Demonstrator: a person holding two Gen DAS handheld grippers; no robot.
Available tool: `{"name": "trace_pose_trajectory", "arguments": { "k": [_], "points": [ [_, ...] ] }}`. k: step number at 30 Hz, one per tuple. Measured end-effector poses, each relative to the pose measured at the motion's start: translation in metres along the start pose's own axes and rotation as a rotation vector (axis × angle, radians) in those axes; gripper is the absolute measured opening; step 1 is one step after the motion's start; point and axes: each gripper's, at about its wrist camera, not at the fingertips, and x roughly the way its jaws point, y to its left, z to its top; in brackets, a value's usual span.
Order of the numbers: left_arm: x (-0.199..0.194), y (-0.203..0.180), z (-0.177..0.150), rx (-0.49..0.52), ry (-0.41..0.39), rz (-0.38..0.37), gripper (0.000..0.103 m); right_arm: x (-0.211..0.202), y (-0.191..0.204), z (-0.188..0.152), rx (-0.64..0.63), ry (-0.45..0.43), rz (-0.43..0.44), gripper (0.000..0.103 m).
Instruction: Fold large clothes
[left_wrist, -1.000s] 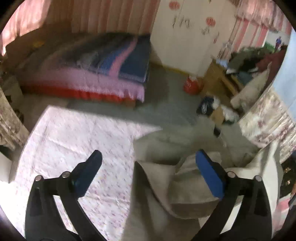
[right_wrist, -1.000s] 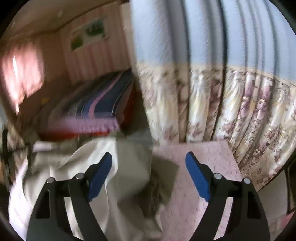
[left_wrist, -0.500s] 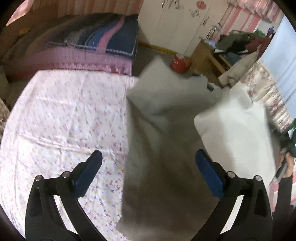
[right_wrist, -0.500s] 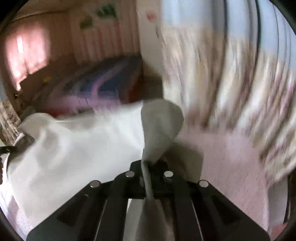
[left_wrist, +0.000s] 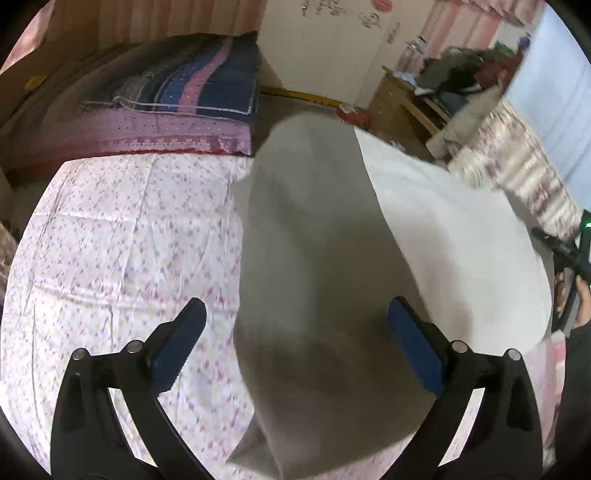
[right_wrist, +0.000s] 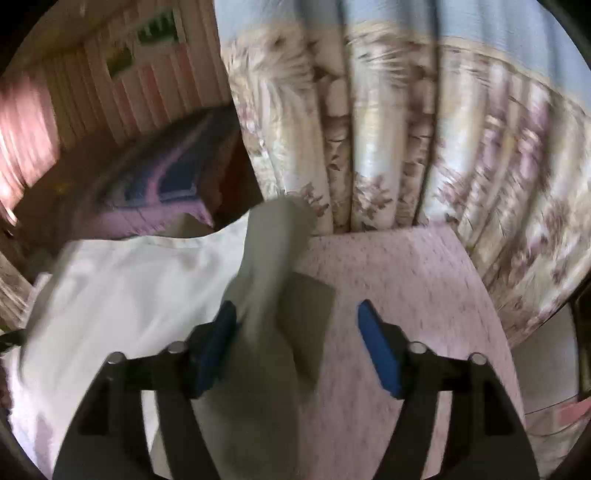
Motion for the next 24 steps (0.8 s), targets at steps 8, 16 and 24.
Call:
{"name": "trace_pose_trajectory", "arguments": {
  "k": [8, 16, 24],
  "points": [
    [0.010, -0.001, -0.019, -0.031, 0.022, -0.082, 0.075, -0.031, -0.012, -0.073, 0.063, 0.054, 0.173, 0.071],
    [0.019, 0.014, -0.032, -0.195, 0.041, -0.142, 0.036, -0.006, 0.006, -0.101, 0.078, 0.086, 0.290, 0.065],
    [-0.009, 0.010, -0.058, -0.262, 0.042, -0.193, 0.004, -0.035, 0.026, -0.075, -0.087, -0.025, 0.177, 0.006]
  ]
}}
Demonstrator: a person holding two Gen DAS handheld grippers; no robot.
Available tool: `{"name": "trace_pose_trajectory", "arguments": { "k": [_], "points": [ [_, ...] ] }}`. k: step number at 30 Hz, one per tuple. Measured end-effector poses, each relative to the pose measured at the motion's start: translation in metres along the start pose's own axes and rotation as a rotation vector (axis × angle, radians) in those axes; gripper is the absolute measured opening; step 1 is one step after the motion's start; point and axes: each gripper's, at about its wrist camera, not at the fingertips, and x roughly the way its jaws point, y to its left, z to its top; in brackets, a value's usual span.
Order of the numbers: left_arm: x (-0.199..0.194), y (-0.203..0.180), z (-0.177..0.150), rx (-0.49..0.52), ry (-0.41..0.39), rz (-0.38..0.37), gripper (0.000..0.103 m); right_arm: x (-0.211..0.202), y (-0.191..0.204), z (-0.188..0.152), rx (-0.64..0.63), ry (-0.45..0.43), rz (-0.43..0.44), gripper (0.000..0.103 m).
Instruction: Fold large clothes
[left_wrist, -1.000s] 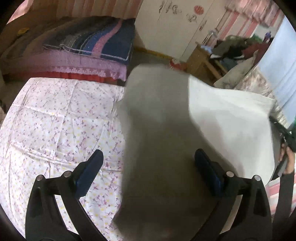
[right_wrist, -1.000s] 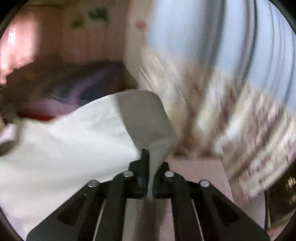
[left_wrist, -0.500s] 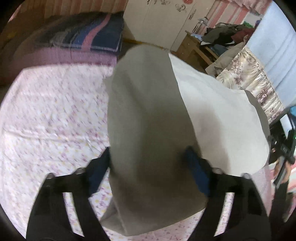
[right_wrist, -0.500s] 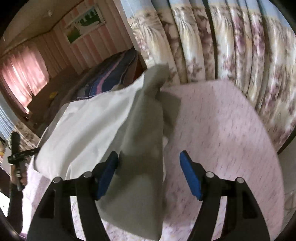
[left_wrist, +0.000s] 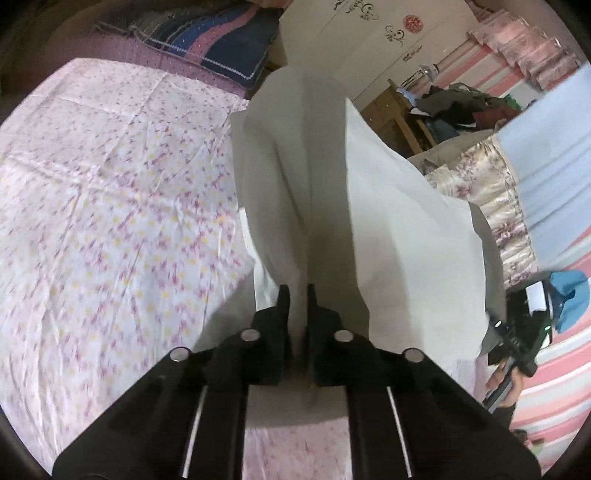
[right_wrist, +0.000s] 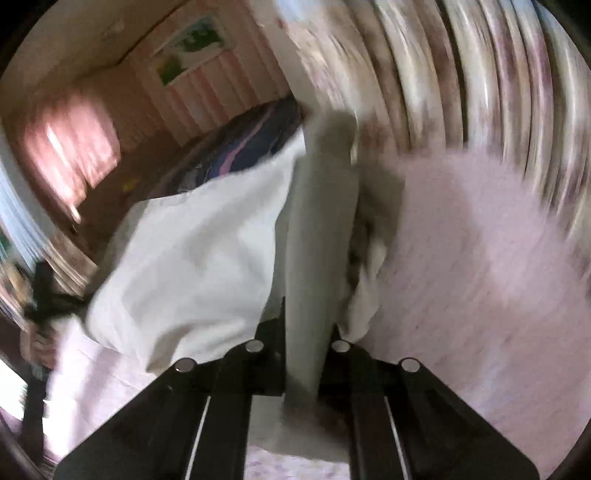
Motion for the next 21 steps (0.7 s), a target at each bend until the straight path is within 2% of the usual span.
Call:
{"name": "trace_pose_trajectory", "arguments": {
  "k": [2, 6, 7, 9, 10, 11, 12, 13, 14, 17, 21],
  "points": [
    [-0.007, -0.012, -0.013, 0.044, -0.012, 0.017, 0.005, 0.001, 0.007, 0.007, -0.079, -0.003, -0.064, 0.006],
    [0.006, -0.016, -0.019, 0.091, -0.010, 0.096, 0.010, 0.037, 0.009, -0.002, -0.161, 0.079, -0.180, 0.009],
    [0.011, -0.016, -0.018, 0.102, -0.014, 0.111, 0.012, 0.046, 0.006, -0.006, -0.154, 0.095, -0.188, 0.013],
    [0.015, -0.019, -0.017, 0.111, -0.025, 0.140, 0.022, 0.039, -0.005, -0.010, -0.082, 0.072, -0.162, 0.019],
    [0.012, -0.021, -0.017, 0.114, -0.038, 0.168, 0.035, 0.032, -0.013, -0.010, -0.032, 0.060, -0.145, 0.028],
    [0.008, -0.024, -0.017, 0.119, -0.061, 0.200, 0.054, 0.024, -0.021, -0.010, 0.021, 0.054, -0.135, 0.048],
    [0.001, -0.027, -0.019, 0.130, -0.093, 0.235, 0.065, 0.019, -0.025, -0.012, 0.051, 0.044, -0.126, 0.058],
    [-0.005, -0.028, -0.019, 0.138, -0.119, 0.243, 0.085, 0.008, -0.030, -0.015, 0.084, 0.021, -0.102, 0.065],
    [-0.013, -0.029, -0.021, 0.140, -0.149, 0.246, 0.096, 0.002, -0.032, -0.019, 0.103, 0.012, -0.078, 0.068],
    [-0.027, -0.028, -0.028, 0.134, -0.181, 0.232, 0.098, -0.007, -0.040, -0.031, 0.173, 0.005, -0.038, 0.075],
    [-0.031, -0.022, -0.048, 0.131, -0.185, 0.233, 0.100, -0.007, -0.042, -0.049, 0.225, 0.008, -0.025, 0.077]
  ]
}}
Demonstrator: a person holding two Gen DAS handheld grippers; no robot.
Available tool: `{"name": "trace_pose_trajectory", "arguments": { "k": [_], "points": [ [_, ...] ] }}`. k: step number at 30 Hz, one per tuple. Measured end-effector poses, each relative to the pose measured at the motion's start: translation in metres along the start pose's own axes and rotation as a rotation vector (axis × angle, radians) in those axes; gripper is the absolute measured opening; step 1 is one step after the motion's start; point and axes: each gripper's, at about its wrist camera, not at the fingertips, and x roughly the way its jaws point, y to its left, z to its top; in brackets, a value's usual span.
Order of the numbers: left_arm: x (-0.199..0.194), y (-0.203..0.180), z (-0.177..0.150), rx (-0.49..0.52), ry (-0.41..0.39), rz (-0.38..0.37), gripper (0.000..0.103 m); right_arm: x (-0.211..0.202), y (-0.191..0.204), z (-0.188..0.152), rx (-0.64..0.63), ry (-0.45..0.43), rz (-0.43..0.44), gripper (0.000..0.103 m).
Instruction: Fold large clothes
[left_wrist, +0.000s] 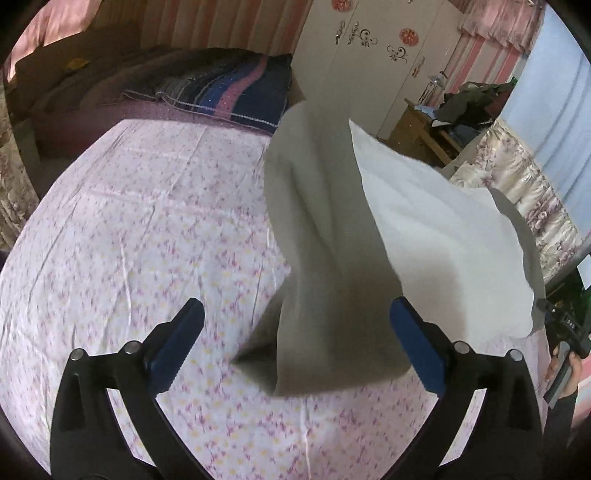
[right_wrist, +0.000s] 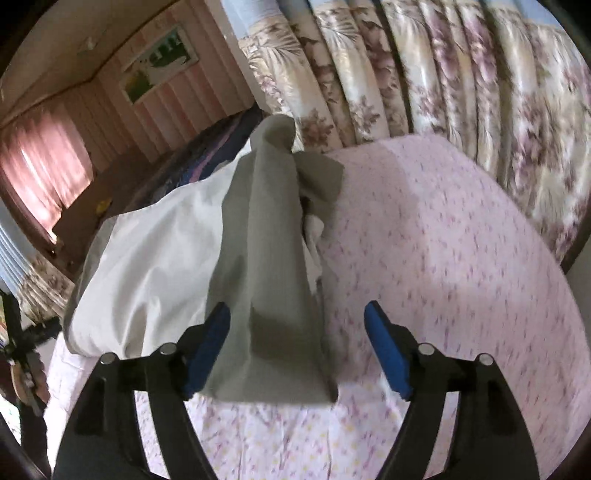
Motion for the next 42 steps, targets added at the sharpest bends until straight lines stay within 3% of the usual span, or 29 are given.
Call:
{"name": "trace_pose_trajectory", "arguments": {
  "k": [6, 11, 15, 18, 22, 25, 29, 32, 35, 39, 42],
  "points": [
    [0.024, 0.011, -0.018, -0.086, 0.068, -0.089, 0.100, 0.017, 0.002, -0.016, 0.088, 0.068, 0.023, 0.078],
    [0.035, 0.009, -0.014, -0.155, 0.060, -0.115, 0.100, 0.026, 0.006, -0.021, 0.095, 0.064, 0.021, 0.078],
    [0.050, -0.005, -0.005, -0.133, 0.089, -0.101, 0.098, 0.027, 0.012, -0.022, 0.062, 0.075, 0.010, 0.077],
    [0.056, -0.012, -0.004, -0.120, 0.093, -0.091, 0.081, 0.026, 0.020, -0.026, 0.029, 0.086, 0.011, 0.064],
    [0.056, -0.023, -0.001, -0.100, 0.087, -0.131, 0.039, 0.029, 0.029, -0.025, 0.014, 0.100, 0.045, 0.025],
    [0.054, -0.030, 0.006, -0.070, 0.099, -0.124, 0.026, 0.027, 0.047, -0.021, -0.038, 0.082, 0.019, 0.016],
    [0.035, -0.021, 0.019, -0.096, 0.065, -0.190, 0.016, 0.010, 0.058, -0.013, 0.001, 0.061, 0.085, 0.012],
    [0.013, -0.022, 0.026, -0.092, 0.028, -0.218, 0.013, -0.013, 0.063, -0.007, 0.041, 0.031, 0.166, 0.011],
    [-0.018, -0.024, 0.027, -0.082, -0.004, -0.256, 0.012, -0.045, 0.081, -0.008, 0.004, -0.001, 0.213, 0.011],
    [-0.070, -0.019, 0.006, -0.060, -0.041, -0.302, 0.011, -0.099, 0.100, -0.028, -0.085, -0.046, 0.239, 0.011],
    [-0.117, -0.011, -0.033, -0.036, -0.062, -0.305, 0.011, -0.143, 0.096, -0.059, -0.119, -0.045, 0.232, 0.011]
  ]
}}
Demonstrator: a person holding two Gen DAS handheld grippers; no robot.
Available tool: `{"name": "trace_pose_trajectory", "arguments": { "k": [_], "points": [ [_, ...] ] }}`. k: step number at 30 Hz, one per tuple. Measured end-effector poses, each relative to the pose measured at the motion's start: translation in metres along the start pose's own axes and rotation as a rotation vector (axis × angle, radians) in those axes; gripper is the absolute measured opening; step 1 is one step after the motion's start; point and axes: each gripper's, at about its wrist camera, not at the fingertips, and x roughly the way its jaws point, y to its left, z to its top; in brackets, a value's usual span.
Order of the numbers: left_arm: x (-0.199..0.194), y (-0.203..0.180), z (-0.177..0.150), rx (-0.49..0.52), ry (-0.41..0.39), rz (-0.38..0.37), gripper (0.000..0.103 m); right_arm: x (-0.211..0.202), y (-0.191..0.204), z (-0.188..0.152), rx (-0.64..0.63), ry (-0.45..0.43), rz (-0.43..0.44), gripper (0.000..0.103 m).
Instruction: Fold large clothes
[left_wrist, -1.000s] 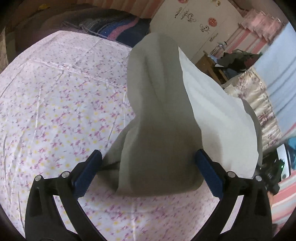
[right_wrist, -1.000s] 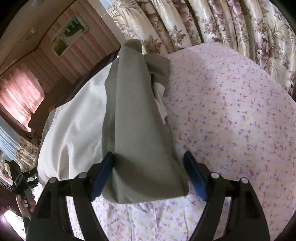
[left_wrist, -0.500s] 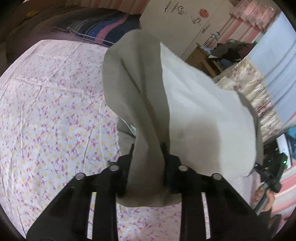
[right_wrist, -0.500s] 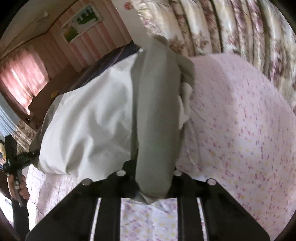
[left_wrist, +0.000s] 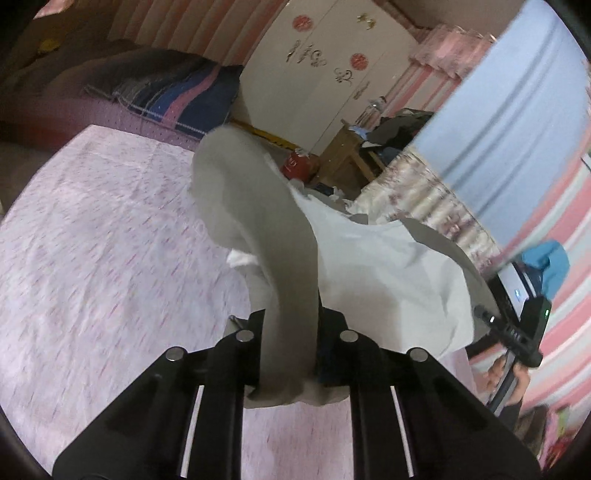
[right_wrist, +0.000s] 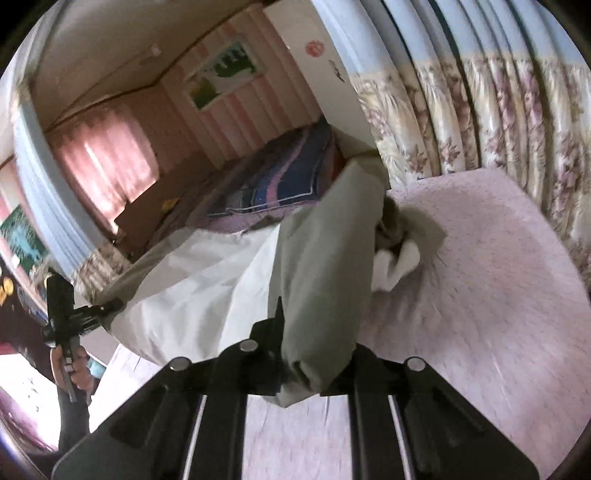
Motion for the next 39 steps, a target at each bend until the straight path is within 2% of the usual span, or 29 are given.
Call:
{"name": "trace_pose_trajectory", "arguments": {
  "k": [3, 6, 8, 9, 10, 11, 12, 13, 14, 16, 19, 24, 27, 28, 29, 30, 31, 32, 33, 34, 36, 39],
  "points": [
    [-0.024, 0.014, -0.052, -0.013, 0.044, 0.023, 0.013, -0.013, -0.008, -0.038, -0.013, 0.078, -0.055, 0.012],
    [-0.010, 0.038, -0.099, -0.044, 0.143, 0.054, 0.021, 0.015, -0.042, -0.090, 0.041, 0.267, -0.146, 0.026],
    [0.002, 0.052, -0.115, -0.067, 0.168, 0.077, 0.041, 0.015, -0.058, -0.100, 0.085, 0.274, -0.135, 0.044],
    [0.000, 0.058, -0.117, -0.081, 0.152, 0.081, 0.047, 0.006, -0.065, -0.098, 0.127, 0.257, -0.127, 0.046],
    [-0.004, 0.060, -0.117, -0.081, 0.135, 0.103, 0.063, -0.002, -0.067, -0.094, 0.146, 0.235, -0.124, 0.048],
    [-0.008, 0.059, -0.114, -0.067, 0.128, 0.133, 0.086, -0.013, -0.067, -0.086, 0.150, 0.198, -0.127, 0.048],
    [-0.015, 0.058, -0.111, -0.037, 0.114, 0.159, 0.091, -0.022, -0.067, -0.076, 0.136, 0.163, -0.133, 0.050],
    [-0.023, 0.057, -0.106, -0.016, 0.080, 0.169, 0.097, -0.030, -0.065, -0.066, 0.120, 0.131, -0.141, 0.056],
    [-0.031, 0.056, -0.098, 0.001, 0.050, 0.176, 0.099, -0.032, -0.066, -0.056, 0.112, 0.107, -0.151, 0.060],
    [-0.035, 0.056, -0.079, 0.016, 0.035, 0.175, 0.100, -0.032, -0.062, -0.037, 0.092, 0.075, -0.166, 0.062],
    [-0.023, 0.056, -0.041, 0.038, 0.034, 0.189, 0.100, -0.006, -0.049, -0.006, 0.025, 0.042, -0.198, 0.063],
    [0.042, 0.056, 0.002, 0.047, 0.189, 0.192, 0.099, 0.059, -0.033, 0.034, -0.084, 0.112, -0.259, 0.063],
    [0.070, 0.050, 0.017, 0.071, 0.241, 0.174, 0.097, 0.092, -0.031, 0.054, -0.132, 0.177, -0.297, 0.063],
    [0.077, 0.048, 0.021, 0.081, 0.253, 0.168, 0.094, 0.100, -0.032, 0.057, -0.145, 0.190, -0.313, 0.061],
    [0.083, 0.047, 0.024, 0.091, 0.267, 0.155, 0.078, 0.110, -0.033, 0.059, -0.160, 0.218, -0.342, 0.041],
    [0.092, 0.045, 0.027, 0.106, 0.291, 0.135, 0.067, 0.122, -0.035, 0.057, -0.161, 0.273, -0.340, 0.015],
    [0.097, 0.046, 0.027, 0.117, 0.311, 0.138, 0.045, 0.130, -0.036, 0.056, -0.153, 0.292, -0.347, 0.003],
    [0.102, 0.046, 0.026, 0.128, 0.322, 0.161, 0.031, 0.132, -0.033, 0.052, -0.181, 0.279, -0.377, 0.002],
    [0.107, 0.046, 0.025, 0.138, 0.328, 0.183, 0.025, 0.131, -0.024, 0.046, -0.251, 0.256, -0.414, 0.002],
    [0.107, 0.045, 0.023, 0.150, 0.323, 0.194, 0.007, 0.127, -0.014, 0.041, -0.303, 0.228, -0.435, 0.002],
    [0.098, 0.039, 0.020, 0.190, 0.271, 0.216, 0.001, 0.106, 0.012, 0.034, -0.449, 0.108, -0.496, 0.002],
    [0.061, 0.016, 0.017, 0.277, 0.109, 0.211, 0.000, 0.068, 0.047, 0.033, -0.598, -0.072, -0.580, 0.002]
  ]
}}
